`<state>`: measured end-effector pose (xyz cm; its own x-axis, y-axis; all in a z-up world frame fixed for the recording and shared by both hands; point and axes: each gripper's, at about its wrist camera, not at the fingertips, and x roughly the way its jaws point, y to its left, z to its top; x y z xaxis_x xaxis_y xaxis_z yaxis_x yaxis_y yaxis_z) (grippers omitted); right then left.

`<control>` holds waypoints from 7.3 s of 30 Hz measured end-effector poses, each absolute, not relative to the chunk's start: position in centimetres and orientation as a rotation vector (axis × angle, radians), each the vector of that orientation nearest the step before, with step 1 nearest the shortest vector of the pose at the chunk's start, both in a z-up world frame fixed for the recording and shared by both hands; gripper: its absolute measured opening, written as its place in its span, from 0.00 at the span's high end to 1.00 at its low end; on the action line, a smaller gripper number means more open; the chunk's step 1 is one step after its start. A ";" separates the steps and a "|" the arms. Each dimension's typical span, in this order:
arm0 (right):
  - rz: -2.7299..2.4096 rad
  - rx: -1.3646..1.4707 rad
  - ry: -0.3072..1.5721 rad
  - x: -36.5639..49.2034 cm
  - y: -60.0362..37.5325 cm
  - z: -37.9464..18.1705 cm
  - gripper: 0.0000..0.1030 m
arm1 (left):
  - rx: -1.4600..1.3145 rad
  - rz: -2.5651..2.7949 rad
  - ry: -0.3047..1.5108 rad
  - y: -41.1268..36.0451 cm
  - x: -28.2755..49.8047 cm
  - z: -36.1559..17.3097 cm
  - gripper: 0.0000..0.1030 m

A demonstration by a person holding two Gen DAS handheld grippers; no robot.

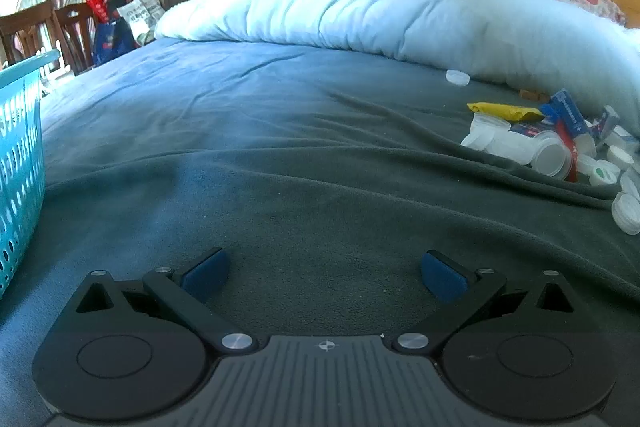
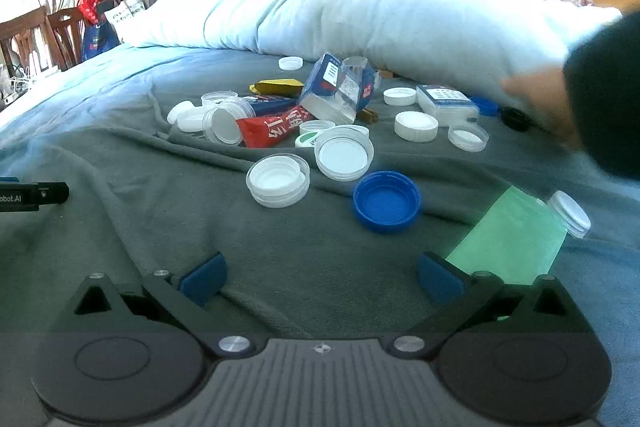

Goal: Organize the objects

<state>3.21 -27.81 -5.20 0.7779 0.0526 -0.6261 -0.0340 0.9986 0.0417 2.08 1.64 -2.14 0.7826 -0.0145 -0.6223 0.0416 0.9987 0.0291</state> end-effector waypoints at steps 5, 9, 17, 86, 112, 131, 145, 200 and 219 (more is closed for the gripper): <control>0.047 0.029 0.678 3.2 -27.8 -5.2 0.00 | 0.033 -0.034 0.667 1.8 2.1 -2.2 0.00; 0.047 0.029 0.678 3.2 -27.8 -5.2 0.00 | 0.030 -0.035 0.666 1.8 2.1 -2.2 0.00; 0.047 0.028 0.677 3.2 -27.8 -5.3 0.00 | 0.021 -0.040 0.663 2.0 2.2 -2.2 0.00; 0.047 0.028 0.678 3.0 -28.0 -5.3 0.00 | -0.130 -0.099 0.624 4.0 2.1 -2.2 0.00; 0.048 0.027 0.677 3.0 -28.1 -5.2 0.00 | 0.115 -0.522 0.660 -6.6 3.7 -1.2 0.35; 0.191 0.002 0.640 -0.4 -26.3 -1.9 0.18 | 0.068 -0.489 0.641 -5.7 1.9 -0.1 0.61; 0.127 0.024 0.618 -1.0 -26.8 0.5 0.60 | 0.019 -0.442 0.622 -4.6 0.0 3.0 0.61; 0.874 -0.069 0.497 5.9 17.1 17.5 0.42 | -0.229 0.374 0.574 32.8 -4.5 14.6 0.34; 0.292 -0.027 0.379 -4.2 -11.8 8.5 0.07 | -0.131 -0.119 0.257 14.5 -6.9 19.4 0.05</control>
<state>-4.15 -11.82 8.47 0.8876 0.2760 -0.3687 -0.2862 0.9578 0.0281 -6.86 14.52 19.42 0.9602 -0.1340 -0.2450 0.1005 0.9844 -0.1445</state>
